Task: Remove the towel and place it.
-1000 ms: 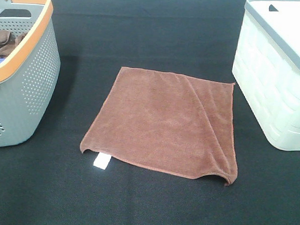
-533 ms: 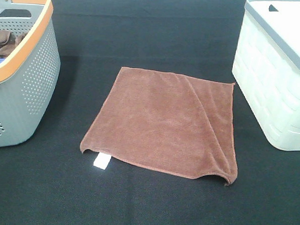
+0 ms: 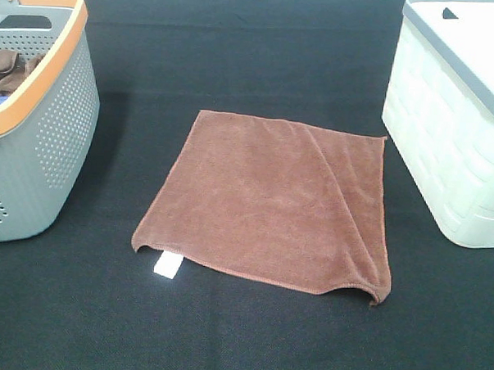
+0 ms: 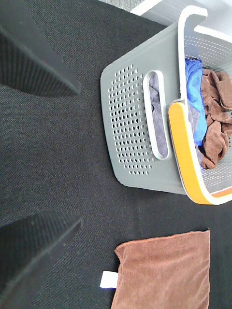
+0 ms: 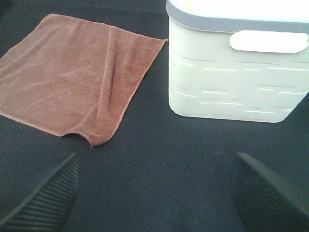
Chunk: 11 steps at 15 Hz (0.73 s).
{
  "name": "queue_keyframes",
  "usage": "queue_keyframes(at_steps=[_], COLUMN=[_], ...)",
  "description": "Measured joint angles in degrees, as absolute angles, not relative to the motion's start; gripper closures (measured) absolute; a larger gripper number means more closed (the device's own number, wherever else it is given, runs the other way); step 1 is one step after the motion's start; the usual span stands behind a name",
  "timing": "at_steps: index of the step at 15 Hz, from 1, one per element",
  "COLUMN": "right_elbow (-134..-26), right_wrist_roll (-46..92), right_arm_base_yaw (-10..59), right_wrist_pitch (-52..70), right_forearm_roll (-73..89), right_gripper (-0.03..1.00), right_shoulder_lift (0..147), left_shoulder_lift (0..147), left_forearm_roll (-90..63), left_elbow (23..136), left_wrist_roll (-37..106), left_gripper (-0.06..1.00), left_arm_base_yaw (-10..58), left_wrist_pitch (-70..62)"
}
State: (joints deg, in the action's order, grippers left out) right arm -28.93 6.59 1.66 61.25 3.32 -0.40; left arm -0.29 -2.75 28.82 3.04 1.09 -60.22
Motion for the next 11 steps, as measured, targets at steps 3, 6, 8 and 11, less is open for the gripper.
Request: queue_keyframes(at_steps=[3, 6, 8, 11], right_elbow=[-28.93, -28.93, -28.93, -28.93], right_wrist_roll=[6.59, 6.59, 6.59, 6.59], right_arm_base_yaw=[1.66, 1.66, 1.66, 1.66], right_wrist_pitch=[61.25, 61.25, 61.25, 61.25], right_forearm_roll=[3.32, 3.32, 3.32, 3.32], right_gripper=[0.16, 0.16, 0.16, 0.16], right_shoulder_lift=[-0.40, -0.40, -0.40, -0.40], left_shoulder_lift=[-0.29, -0.29, -0.29, -0.29], left_forearm_roll=[-2.75, -2.75, -2.75, -2.75], left_elbow=[28.82, 28.82, 28.82, 28.82], left_wrist_roll=[3.04, 3.04, 3.04, 3.04], left_gripper=[0.29, 0.29, 0.29, 0.29], left_arm_base_yaw=[1.09, 1.09, 1.09, 1.09], left_wrist_pitch=[-60.22, -60.22, -60.22, -60.22])
